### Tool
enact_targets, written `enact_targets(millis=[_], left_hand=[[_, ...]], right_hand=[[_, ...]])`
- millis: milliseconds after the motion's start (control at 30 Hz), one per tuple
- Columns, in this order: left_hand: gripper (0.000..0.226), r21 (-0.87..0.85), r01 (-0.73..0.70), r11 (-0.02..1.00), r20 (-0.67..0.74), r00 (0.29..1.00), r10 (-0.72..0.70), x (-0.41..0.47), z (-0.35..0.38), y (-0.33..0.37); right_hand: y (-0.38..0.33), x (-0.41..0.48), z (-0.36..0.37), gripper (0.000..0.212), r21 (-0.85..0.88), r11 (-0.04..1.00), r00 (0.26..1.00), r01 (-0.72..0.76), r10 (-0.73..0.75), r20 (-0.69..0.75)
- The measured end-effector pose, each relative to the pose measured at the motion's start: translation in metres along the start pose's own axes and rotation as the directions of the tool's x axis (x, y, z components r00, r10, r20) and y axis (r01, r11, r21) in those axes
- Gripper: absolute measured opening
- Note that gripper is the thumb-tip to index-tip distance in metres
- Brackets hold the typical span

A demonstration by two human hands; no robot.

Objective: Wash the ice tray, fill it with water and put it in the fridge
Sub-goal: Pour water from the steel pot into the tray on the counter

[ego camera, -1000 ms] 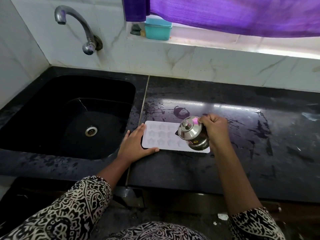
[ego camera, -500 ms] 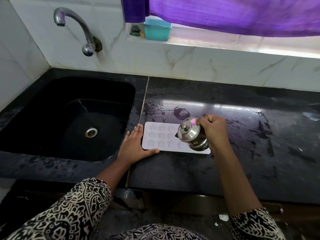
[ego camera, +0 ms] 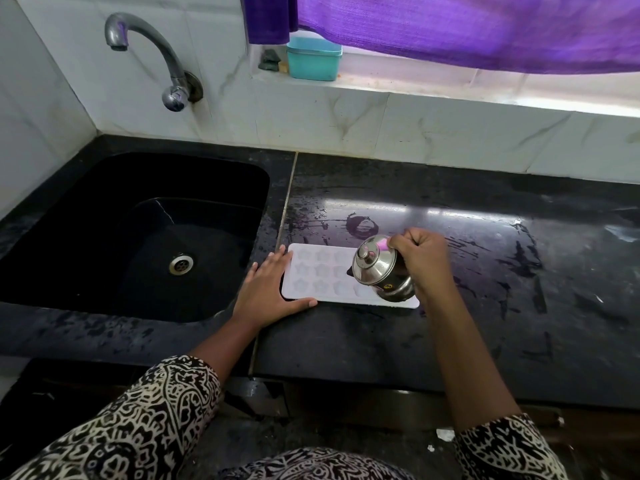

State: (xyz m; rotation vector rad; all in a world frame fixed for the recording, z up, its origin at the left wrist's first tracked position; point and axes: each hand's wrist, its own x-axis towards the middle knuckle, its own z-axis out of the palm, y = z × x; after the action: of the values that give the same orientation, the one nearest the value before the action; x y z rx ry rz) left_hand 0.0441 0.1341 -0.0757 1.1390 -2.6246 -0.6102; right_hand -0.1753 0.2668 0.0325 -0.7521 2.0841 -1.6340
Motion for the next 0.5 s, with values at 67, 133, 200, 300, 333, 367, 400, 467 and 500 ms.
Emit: enact_targets(millis=[67,133,200,300,333,367,400,467,500], left_hand=[[0.123,0.019,0.003,1.000,0.014,1.000,-0.003,0.0000,0.0006,-0.0007],[0.124,0.043,0.006,0.999,0.030,1.000,-0.007,0.0003,0.0017,-0.0014],[0.126,0.053,0.004,0.999,0.038,0.999,-0.006,0.0010,0.0030,-0.0018],[0.125,0.047,0.002,0.999,0.037,0.999,-0.004,0.0019,0.0041,-0.0023],[0.124,0.048,0.002,0.999,0.034,0.999,-0.003,0.0021,0.0044,-0.0026],[0.123,0.050,0.001,0.999,0.033,0.999,-0.003,0.0019,0.0046,-0.0028],[0.122,0.053,0.000,0.999,0.037,0.999,-0.002,0.0019,0.0048,-0.0029],[0.121,0.054,0.000,0.999,0.044,0.999,-0.002,0.0019,0.0050,-0.0030],[0.121,0.052,0.000,0.999,0.045,0.999,-0.002,0.0020,0.0051,-0.0028]], right_hand=[[0.0005,0.0011,0.0000,0.038,-0.007,1.000,1.000,0.001,-0.001,0.000],[0.0011,0.0018,-0.0002,0.036,-0.015,1.000,1.000,0.001,-0.001,0.001],[0.0015,0.0022,-0.0003,0.035,-0.019,1.000,1.000,-0.005,0.005,0.008],[0.0016,0.0029,-0.0002,0.034,-0.029,1.000,1.000,-0.005,0.005,0.018],[0.0013,0.0030,-0.0001,0.033,-0.035,0.999,1.000,-0.001,0.001,0.020],[0.0010,0.0033,-0.0001,0.032,-0.040,0.999,1.000,0.003,-0.003,0.019],[0.0008,0.0036,-0.0002,0.033,-0.041,0.999,1.000,0.008,-0.007,0.018],[0.0005,0.0042,-0.0003,0.036,-0.039,0.999,1.000,0.012,-0.011,0.020],[0.0003,0.0046,-0.0005,0.037,-0.039,0.999,1.000,0.013,-0.012,0.022]])
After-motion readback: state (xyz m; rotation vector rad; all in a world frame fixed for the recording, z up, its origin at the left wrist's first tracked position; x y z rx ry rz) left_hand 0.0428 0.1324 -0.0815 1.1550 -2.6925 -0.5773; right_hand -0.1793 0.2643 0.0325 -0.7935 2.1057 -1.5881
